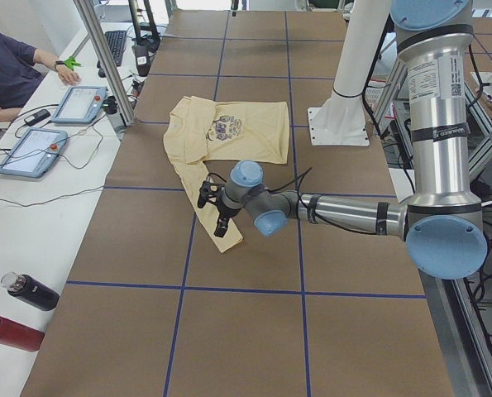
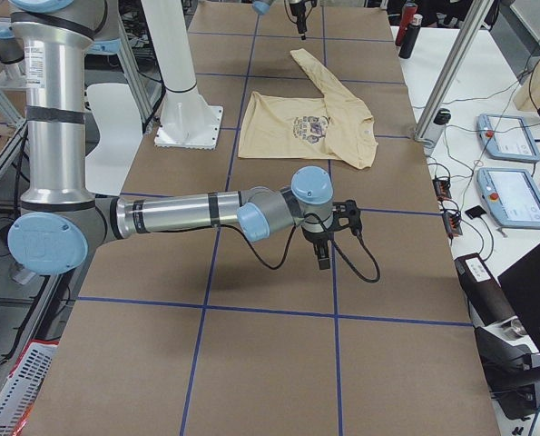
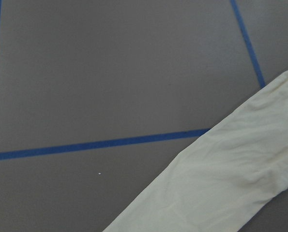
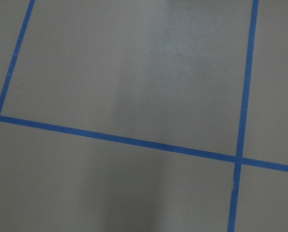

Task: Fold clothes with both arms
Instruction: 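Move the left gripper down and grasp the other sleeve's cuff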

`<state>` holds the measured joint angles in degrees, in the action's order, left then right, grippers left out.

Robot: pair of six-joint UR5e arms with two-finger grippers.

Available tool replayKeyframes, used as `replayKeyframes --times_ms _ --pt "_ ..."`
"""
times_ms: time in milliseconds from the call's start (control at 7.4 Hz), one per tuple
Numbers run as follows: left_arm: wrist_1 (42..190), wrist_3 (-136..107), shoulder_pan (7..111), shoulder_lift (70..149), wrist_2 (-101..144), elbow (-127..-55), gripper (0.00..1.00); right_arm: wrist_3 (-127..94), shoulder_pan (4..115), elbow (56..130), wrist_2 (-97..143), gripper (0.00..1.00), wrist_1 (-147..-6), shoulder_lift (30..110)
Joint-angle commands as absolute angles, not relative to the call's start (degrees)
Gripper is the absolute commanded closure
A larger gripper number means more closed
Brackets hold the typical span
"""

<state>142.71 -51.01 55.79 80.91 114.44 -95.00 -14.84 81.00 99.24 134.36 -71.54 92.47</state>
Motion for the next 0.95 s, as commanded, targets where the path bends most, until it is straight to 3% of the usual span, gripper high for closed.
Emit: replayKeyframes --times_ms 0,135,811 --pt "146.95 -54.66 53.0 80.51 113.55 -92.29 0.06 -15.03 81.04 99.32 134.38 0.01 -71.54 92.55" --pt "146.95 -55.1 52.56 80.51 113.47 -91.68 0.17 -15.12 81.04 99.32 134.38 0.01 -71.54 92.55" --pt "148.97 -55.02 50.63 80.6 113.55 -89.39 0.21 -15.2 81.04 99.32 134.38 0.01 -71.54 92.46"
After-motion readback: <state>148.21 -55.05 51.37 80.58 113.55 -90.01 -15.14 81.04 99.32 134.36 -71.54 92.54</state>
